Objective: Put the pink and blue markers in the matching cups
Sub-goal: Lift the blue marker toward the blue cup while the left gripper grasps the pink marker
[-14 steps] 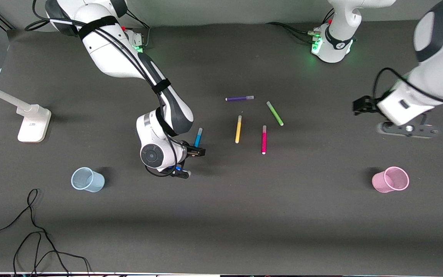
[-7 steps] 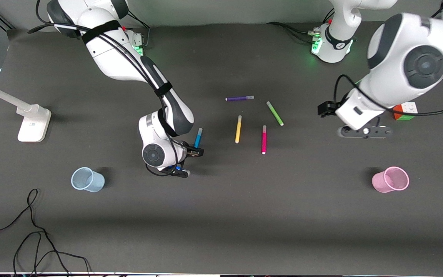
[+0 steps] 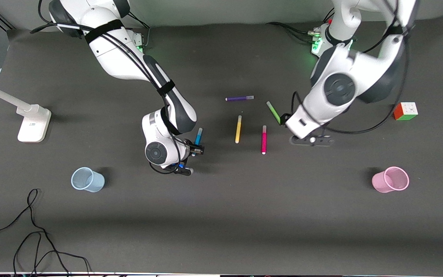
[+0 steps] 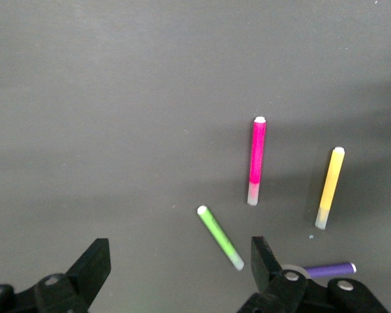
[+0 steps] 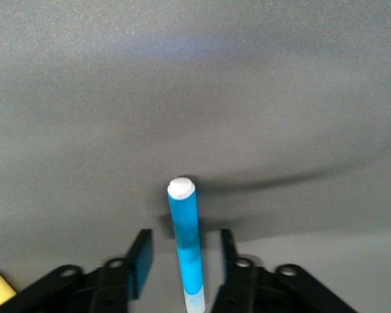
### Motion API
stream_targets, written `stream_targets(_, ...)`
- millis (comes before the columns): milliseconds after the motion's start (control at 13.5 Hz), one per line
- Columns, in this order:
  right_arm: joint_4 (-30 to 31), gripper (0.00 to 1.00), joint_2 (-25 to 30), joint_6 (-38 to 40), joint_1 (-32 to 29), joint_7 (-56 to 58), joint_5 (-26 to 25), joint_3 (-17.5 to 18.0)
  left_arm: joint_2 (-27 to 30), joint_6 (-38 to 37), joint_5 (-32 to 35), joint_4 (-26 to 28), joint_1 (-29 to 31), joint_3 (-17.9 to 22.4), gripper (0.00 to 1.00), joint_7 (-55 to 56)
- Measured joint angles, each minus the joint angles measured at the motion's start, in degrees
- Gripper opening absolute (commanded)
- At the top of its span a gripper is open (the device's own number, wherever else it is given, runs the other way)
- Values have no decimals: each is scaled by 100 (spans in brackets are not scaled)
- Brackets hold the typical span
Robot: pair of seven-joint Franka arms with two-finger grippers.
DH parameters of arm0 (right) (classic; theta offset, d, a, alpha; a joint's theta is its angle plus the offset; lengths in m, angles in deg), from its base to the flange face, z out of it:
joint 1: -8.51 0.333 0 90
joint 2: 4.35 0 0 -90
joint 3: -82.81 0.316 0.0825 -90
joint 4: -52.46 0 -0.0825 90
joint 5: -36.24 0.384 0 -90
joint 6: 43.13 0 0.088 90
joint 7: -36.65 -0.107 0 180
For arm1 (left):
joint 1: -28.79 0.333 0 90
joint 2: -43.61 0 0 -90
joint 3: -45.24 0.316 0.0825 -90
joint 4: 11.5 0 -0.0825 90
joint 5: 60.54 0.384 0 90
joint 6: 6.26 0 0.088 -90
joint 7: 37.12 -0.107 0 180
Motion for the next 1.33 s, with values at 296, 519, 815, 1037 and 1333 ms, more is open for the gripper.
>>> stream_targets(296,64,6,0,-97,-1,0,0,-5,-897,715,-140,20,-234,-2,85,69)
stream_targets(519,52,0,7,-102,-6,0,0,-23,-1378,1420,-210,16,-426,-5,86,181)
stream_targets(815,-28,0,191,130,-11,0,-27,-152,-1715,2218,-216,18,-745,-12,86,726)
stream_targets(1037,-171,0,731,699,-32,9,-754,-479,-1827,2394,-216,100,-939,-12,84,998)
stream_targets(1333,-170,0,1574,1017,-48,650,-1824,-1151,-1833,2617,-204,392,-961,10,81,1004)
